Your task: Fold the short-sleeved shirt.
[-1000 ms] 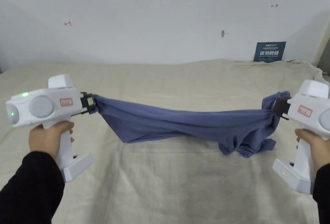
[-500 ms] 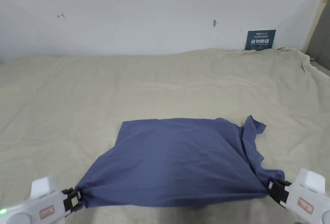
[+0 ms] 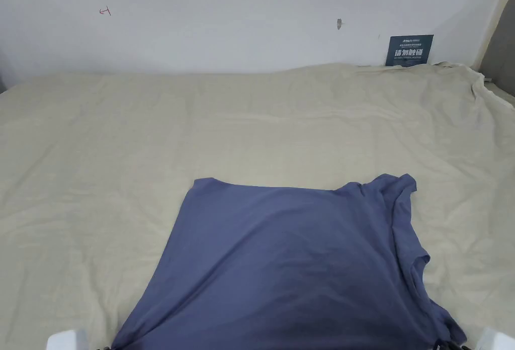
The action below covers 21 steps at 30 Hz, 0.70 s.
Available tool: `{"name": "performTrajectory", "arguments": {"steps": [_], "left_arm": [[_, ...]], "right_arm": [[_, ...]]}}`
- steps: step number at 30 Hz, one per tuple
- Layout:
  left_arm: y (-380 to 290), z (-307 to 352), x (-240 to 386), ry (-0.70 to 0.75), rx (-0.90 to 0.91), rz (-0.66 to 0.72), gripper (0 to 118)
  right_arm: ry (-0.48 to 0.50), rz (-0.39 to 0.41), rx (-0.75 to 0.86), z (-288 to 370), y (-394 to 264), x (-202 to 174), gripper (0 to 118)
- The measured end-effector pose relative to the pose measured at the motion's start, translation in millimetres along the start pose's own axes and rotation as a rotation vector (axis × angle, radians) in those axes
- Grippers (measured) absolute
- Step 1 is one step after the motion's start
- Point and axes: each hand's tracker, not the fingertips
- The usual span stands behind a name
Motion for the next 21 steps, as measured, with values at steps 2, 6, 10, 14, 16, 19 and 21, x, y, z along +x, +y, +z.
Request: {"name": "performTrajectory", "arguments": {"steps": [2,6,10,14,16,19,21], "left_arm": [[0,-6,4,0.004,-0.014,0.006,1],[3,-23,11,0.039,-0.045,0.005,1],[5,-39,12,0.052,-0.111,0.027,3],[7,-37,16,0.054,-0.117,0.043,66],[10,-31,20,0.041,-0.103,0.037,104],[18,-17,31,0.014,-0.028,0.035,113],[29,-1,40,-0.020,0.033,0.036,114]], "right_arm": [[-0.003,-0.007,-0.012,-6,-2,4,5],[-0.050,0.003,-0.049,-16,1,5,5],[-0.080,0.026,-0.079,-22,3,1,5],[-0.069,0.030,-0.075,-9,10,-5,52],[-0.054,0.048,-0.043,2,17,-12,84],[-0.009,0.073,0.033,18,31,-22,92],[0.018,0.112,0.083,33,45,-33,93]]}}
